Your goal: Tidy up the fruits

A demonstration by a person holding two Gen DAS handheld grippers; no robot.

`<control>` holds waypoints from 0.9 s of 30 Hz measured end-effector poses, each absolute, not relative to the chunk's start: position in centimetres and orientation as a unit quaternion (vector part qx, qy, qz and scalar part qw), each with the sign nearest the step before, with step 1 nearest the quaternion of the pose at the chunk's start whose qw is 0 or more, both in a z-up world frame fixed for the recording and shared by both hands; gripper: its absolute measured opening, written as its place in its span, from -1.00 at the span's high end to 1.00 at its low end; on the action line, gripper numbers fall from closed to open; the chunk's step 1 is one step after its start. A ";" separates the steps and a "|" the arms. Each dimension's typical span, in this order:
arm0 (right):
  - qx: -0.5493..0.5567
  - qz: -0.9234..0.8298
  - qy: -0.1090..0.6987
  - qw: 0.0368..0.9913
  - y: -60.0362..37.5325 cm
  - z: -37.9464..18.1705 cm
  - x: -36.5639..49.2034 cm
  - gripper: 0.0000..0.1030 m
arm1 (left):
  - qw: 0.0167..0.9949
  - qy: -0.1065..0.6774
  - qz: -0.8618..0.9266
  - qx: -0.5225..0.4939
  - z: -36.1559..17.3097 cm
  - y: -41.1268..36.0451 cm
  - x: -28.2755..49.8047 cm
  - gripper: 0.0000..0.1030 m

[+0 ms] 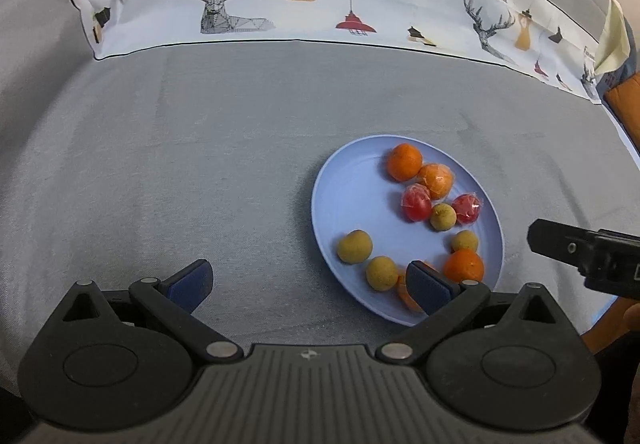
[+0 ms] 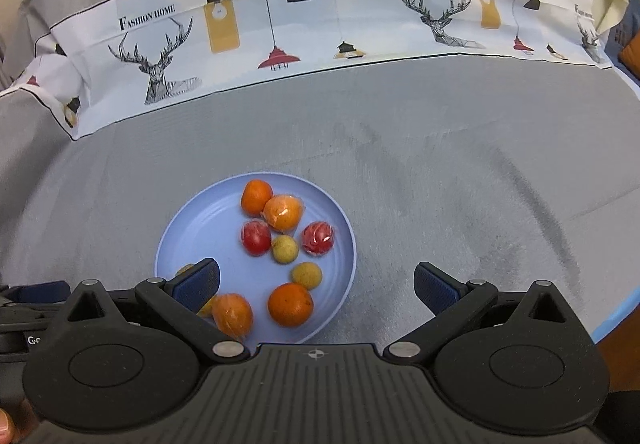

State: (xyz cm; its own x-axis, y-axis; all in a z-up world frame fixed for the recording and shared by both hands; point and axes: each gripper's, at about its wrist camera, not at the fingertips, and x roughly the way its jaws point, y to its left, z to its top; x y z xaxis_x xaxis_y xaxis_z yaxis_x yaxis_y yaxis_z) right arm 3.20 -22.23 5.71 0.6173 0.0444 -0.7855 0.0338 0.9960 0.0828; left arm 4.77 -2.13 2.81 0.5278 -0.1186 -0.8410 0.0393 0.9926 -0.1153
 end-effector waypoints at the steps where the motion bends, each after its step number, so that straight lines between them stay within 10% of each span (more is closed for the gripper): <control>1: 0.044 0.004 0.438 0.898 -22.2 5.7 3.2 -0.99 | 0.873 0.484 -0.047 -0.041 2.8 -2.2 4.8 -0.99; 27: 0.014 0.014 0.440 0.898 -21.3 5.5 3.2 -0.99 | 0.873 0.483 -0.060 -0.034 2.7 -2.6 4.6 -0.99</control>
State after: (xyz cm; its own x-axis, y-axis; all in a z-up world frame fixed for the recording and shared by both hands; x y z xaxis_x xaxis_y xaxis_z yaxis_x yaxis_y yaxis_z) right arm 3.18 -21.26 5.47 0.6125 0.0384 -0.7895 -0.0131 0.9992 0.0384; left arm 4.56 -2.58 2.70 0.5258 -0.1374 -0.8394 0.0715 0.9905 -0.1173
